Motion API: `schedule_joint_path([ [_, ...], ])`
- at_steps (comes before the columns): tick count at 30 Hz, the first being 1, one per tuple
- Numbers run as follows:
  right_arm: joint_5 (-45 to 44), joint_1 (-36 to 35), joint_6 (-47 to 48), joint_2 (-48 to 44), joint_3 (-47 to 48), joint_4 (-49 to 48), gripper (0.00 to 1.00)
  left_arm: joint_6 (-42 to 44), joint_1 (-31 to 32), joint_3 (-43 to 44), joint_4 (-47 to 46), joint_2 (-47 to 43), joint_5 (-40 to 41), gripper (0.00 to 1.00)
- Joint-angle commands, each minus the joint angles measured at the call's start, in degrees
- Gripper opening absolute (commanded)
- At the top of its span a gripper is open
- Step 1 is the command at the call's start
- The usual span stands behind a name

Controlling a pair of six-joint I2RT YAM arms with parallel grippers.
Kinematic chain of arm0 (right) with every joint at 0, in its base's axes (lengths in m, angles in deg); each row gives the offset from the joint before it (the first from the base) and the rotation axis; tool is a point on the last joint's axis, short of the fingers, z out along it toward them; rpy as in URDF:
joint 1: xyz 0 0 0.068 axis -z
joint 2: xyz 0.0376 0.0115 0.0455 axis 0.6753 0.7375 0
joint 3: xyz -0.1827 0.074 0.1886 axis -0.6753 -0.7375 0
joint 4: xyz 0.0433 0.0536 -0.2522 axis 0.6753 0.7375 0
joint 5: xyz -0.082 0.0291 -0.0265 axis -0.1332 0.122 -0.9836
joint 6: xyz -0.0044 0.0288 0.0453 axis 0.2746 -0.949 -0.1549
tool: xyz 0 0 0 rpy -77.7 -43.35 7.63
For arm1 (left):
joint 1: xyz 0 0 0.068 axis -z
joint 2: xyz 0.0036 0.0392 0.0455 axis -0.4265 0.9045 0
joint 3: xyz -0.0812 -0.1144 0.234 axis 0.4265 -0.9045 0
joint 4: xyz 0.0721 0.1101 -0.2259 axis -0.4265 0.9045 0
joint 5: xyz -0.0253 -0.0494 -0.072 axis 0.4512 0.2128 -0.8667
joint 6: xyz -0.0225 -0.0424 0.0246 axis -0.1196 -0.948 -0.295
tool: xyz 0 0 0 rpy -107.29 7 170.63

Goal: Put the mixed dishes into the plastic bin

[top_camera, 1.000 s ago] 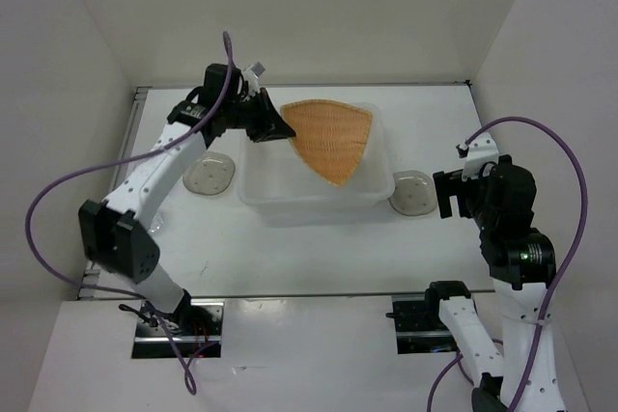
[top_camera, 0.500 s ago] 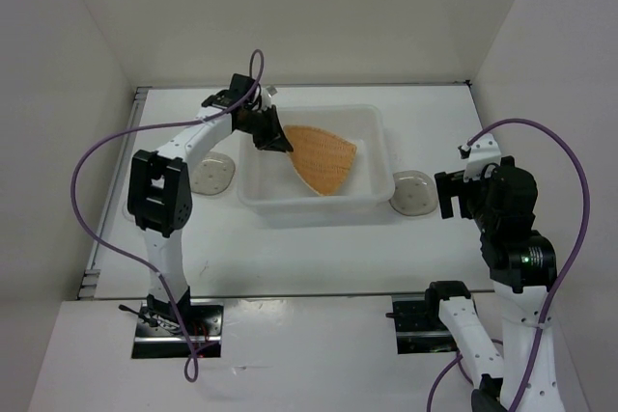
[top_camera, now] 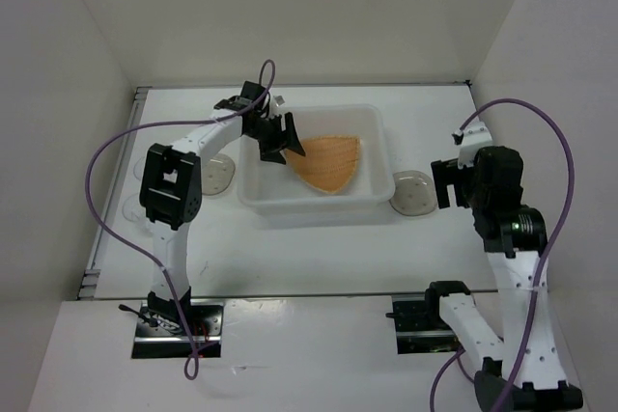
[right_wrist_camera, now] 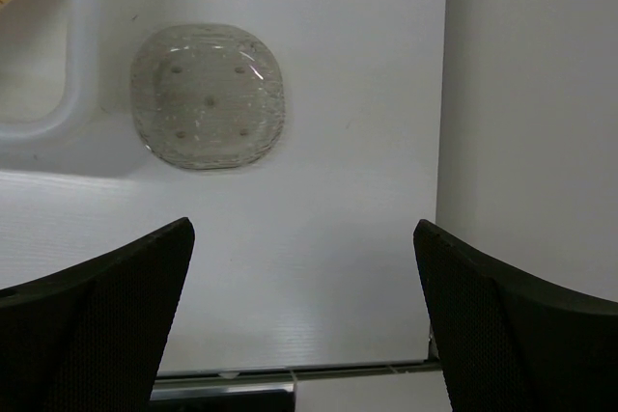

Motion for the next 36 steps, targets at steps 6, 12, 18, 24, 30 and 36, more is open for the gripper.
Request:
schedule_joint_path([
  [6,-5.8,-0.9,0.5,16.4,5.4,-5.4,0.99,1.1,0.2,14.0,5.4,-5.6,4.4,0.98],
  [12,-1.8,5.5,5.7,24.3,1.2,-12.2,0.99,2.3,1.4,30.4,16.2,-13.2,14.0,1.0],
  [18,15.3,16.2,10.0,36.3,5.7,-10.2,0.99,4.4,2.5,21.2,22.1,-28.8,24.5,1.0],
  [24,37.8,26.6,20.9,57.7,16.0,5.5,0.99,-1.2,1.5,-2.8,19.2,-48.5,25.7,1.0],
  [30,43.4,28.5,24.7,65.4,17.2,8.2,0.99,-6.3,1.5,-10.9,22.0,-58.9,25.7,1.0],
  [36,45.9,28.6,25.6,70.9,17.2,7.0,0.99,-7.8,1.5,-8.7,26.7,-60.2,27.6,1.0],
])
